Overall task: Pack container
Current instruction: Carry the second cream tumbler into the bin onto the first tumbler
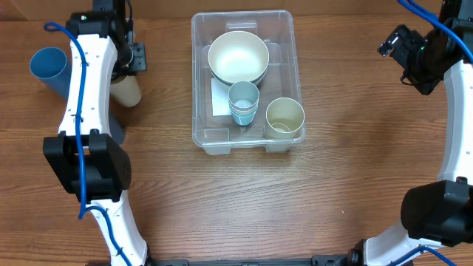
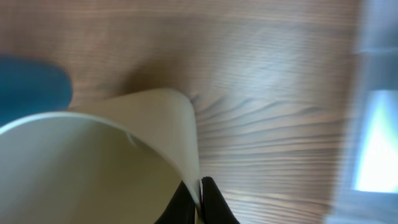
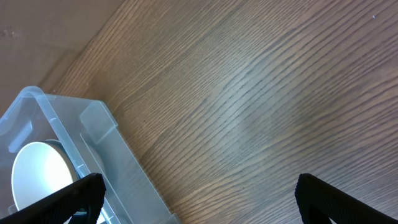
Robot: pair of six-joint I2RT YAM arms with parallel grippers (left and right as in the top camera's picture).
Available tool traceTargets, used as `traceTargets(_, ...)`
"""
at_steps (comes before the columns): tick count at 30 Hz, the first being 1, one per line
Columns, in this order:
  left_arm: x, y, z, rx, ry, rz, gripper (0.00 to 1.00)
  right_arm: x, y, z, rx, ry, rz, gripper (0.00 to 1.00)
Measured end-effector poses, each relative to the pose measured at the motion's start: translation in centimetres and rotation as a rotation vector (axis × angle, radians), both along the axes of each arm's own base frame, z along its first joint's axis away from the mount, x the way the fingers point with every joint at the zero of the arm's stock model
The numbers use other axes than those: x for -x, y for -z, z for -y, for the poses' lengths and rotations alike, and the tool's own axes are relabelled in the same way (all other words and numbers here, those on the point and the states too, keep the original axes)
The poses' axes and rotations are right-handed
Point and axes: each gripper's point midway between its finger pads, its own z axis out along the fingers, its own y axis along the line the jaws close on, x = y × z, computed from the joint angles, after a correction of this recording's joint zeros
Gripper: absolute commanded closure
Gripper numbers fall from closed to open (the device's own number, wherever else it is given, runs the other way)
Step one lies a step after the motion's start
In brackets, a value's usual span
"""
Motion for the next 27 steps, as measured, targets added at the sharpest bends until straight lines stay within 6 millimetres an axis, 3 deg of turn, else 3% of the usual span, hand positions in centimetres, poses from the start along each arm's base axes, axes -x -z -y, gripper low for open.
traceTargets(8,-0.2,-9.9,5.7,0.123,0.167,0.191,0.96,0.0,0.0,0.0,-0.001,0.0,0.0,0.0)
traceTargets(11,1.1,-14.0,10.0,0.198,0.319,0.286,0.96,0.0,0.0,0.0,0.0,0.0,0.0,0.0)
traceTargets(16,6.6,-20.0,20.0,0.293,0.686,0.411,0.96,0.0,0.0,0.0,0.0,0.0,0.0,0.0)
traceTargets(19,10.1,-21.1,25.2,0.316,0.883,0.427,0.96,0.0,0.0,0.0,0.0,0.0,0.0,0.0)
traceTargets(22,14.2,-20.7,29.9,0.321,1.096,0.402,0.96,0.0,0.0,0.0,0.0,0.001,0.0,0.0)
traceTargets(27,18.2,-20.1,33.5,0.297,1.274,0.378,0.96,0.0,0.0,0.0,0.0,0.0,0.0,0.0)
